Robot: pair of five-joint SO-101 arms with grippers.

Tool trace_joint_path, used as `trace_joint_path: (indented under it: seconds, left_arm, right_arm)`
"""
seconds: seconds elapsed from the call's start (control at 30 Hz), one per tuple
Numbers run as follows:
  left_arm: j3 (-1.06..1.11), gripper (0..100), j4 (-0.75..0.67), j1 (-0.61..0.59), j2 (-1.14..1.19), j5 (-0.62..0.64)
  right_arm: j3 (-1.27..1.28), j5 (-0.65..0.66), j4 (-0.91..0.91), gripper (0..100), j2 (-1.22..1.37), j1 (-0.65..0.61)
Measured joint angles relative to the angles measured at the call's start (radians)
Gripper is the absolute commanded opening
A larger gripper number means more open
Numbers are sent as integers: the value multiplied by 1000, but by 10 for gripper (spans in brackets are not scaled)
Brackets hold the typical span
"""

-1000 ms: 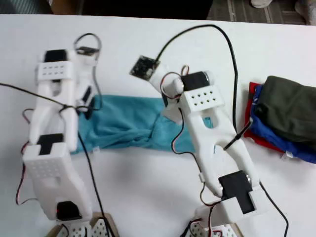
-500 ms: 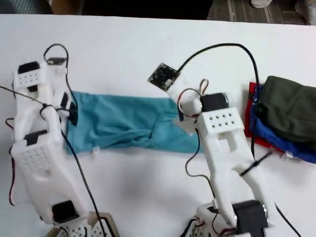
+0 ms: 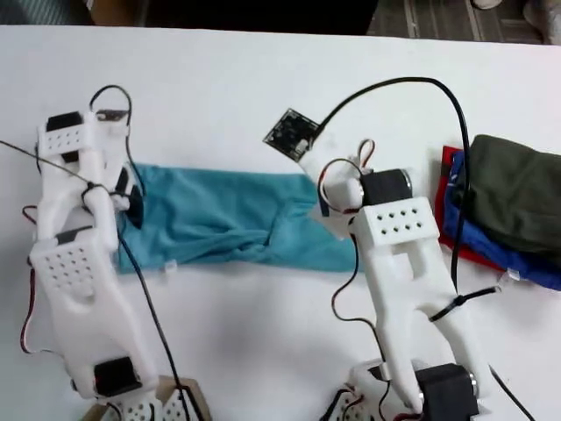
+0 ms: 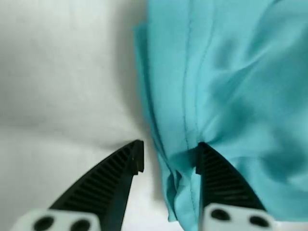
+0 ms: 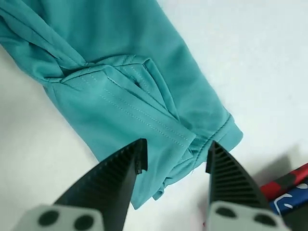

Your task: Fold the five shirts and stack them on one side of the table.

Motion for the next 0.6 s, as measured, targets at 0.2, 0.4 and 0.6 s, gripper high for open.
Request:
trace_joint_path:
  seconds: [0.2,0.4,0.6]
  left_arm:
    - [-94,190,64,26,64,2]
    - [-172,26,133,58,121,5]
    - [-192,24,144,32,133,-3]
  right_arm:
    - [0,0,6,207,0,0]
    - [-25,-5,54,207,0,-3]
    - [-92,-9,92,207,0,3]
